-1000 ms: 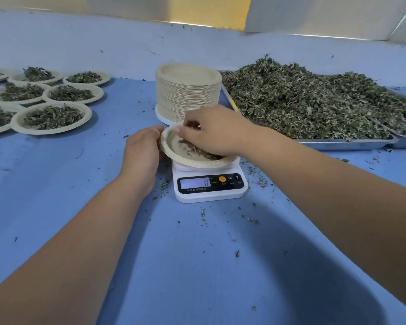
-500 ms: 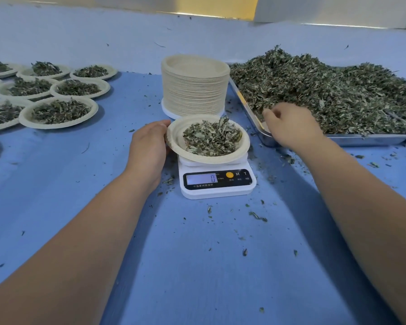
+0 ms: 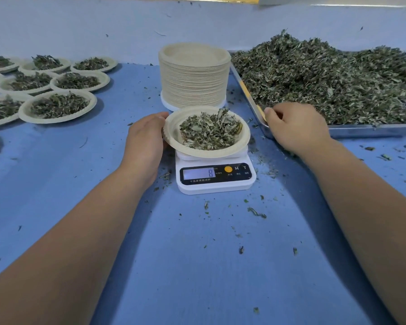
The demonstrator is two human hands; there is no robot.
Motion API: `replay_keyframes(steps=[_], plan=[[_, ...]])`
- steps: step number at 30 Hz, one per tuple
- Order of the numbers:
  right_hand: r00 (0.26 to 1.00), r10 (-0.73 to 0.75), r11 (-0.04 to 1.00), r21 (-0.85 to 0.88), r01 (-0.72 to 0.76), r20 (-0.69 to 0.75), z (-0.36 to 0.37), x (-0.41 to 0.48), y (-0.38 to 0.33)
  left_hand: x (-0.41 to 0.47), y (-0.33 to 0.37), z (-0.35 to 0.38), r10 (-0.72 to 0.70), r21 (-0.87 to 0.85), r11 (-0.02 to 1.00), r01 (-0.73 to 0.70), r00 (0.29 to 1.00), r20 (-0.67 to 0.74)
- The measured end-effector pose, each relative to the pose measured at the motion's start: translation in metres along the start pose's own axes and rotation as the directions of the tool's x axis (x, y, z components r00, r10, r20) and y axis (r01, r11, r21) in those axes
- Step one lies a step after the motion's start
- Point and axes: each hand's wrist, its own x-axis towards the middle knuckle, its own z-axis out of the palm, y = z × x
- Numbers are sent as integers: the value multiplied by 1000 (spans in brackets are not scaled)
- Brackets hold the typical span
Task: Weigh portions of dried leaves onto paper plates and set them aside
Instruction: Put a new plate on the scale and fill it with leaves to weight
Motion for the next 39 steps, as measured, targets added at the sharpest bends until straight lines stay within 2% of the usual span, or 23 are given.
replay_keyframes(steps=[3,5,7,9,12,18,25,32,39], plan=[[993,-94,968,225,108,-72,-7,-6,-17,-1,0,-1,11,7,1000,-11,1000,22],[979,-192,929,309,205,-70,-12,-12,-36,-1,0,-2,14,33,999,-15,999,33],[954,-299,902,323,288,-16,-14,-19,-54,-2,1,1,8,93,996,-11,1000,27],[936,-344,903,300,308,74,-13,-25,-67,-5,2,3,15,130,991,-16,1000,9],[926,-338,912,302,279,166,-11,-29,-74,-10,3,5,38,143,989,-42,999,33],[937,-337,870,410,272,94,-22,-32,-77,-11,3,6,73,161,984,-74,997,15],[934,-302,887,415,201,193,-21,-26,-87,-11,7,5,67,168,984,-64,998,-13],[962,-267,872,439,217,54,-19,-17,-93,-7,6,3,71,125,990,-68,997,-15],[984,-150,739,650,176,-96,-30,-17,-95,-12,10,6,64,141,988,-63,998,-3]])
